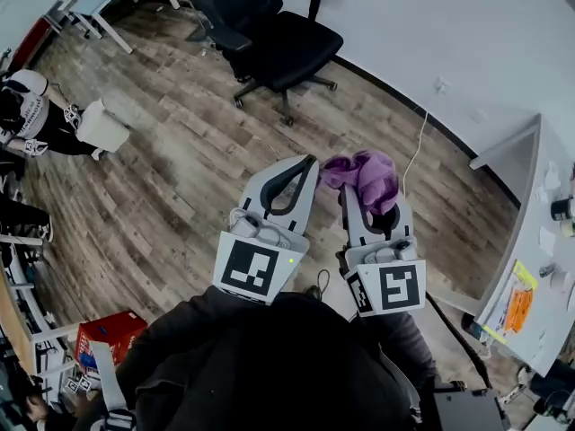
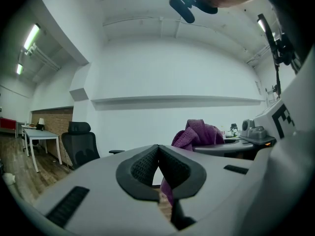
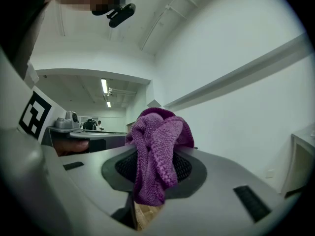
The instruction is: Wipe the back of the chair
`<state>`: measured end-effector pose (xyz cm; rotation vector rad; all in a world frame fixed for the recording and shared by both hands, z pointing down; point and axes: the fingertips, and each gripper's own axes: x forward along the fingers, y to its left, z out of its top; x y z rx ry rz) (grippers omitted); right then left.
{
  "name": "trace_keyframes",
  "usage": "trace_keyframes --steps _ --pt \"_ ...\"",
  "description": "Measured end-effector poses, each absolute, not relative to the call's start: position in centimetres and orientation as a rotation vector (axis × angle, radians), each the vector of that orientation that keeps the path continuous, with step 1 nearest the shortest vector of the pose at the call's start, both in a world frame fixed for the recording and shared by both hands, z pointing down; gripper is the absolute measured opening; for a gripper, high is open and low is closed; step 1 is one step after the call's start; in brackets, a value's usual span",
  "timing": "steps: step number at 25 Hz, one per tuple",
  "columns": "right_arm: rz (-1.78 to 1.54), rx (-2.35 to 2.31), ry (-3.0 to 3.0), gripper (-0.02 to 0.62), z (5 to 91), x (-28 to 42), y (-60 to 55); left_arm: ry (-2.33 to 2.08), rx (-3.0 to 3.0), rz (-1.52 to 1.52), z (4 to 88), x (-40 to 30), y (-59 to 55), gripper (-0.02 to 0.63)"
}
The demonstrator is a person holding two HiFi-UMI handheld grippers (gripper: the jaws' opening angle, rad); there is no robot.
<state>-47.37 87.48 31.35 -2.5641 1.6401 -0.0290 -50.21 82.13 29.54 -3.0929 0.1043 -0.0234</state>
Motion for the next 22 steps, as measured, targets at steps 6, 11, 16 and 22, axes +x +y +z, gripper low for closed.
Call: trace_keyframes --steps 6,11,16,22 --pt "-0.058 -2.560 1.708 0.103 31.1 -42.6 77.3 0.146 -3.134 -0.029 29.9 -45.0 72.2 0.008" --pt "-0.072 -2.601 1.737 0.103 30.5 -39.9 72.4 0.119 -3.158 0.025 29.3 -41.5 67.3 0.008" --pt "-0.053 -2.622 1.737 0.103 29.1 -36.6 70.2 0.113 -3.182 0.070 28.3 -38.6 65.0 0.008" --pt "-0.031 -2.626 1.708 0.103 29.5 -31.7 69.3 0.115 -3.167 0.053 29.0 -34.2 63.8 0.008"
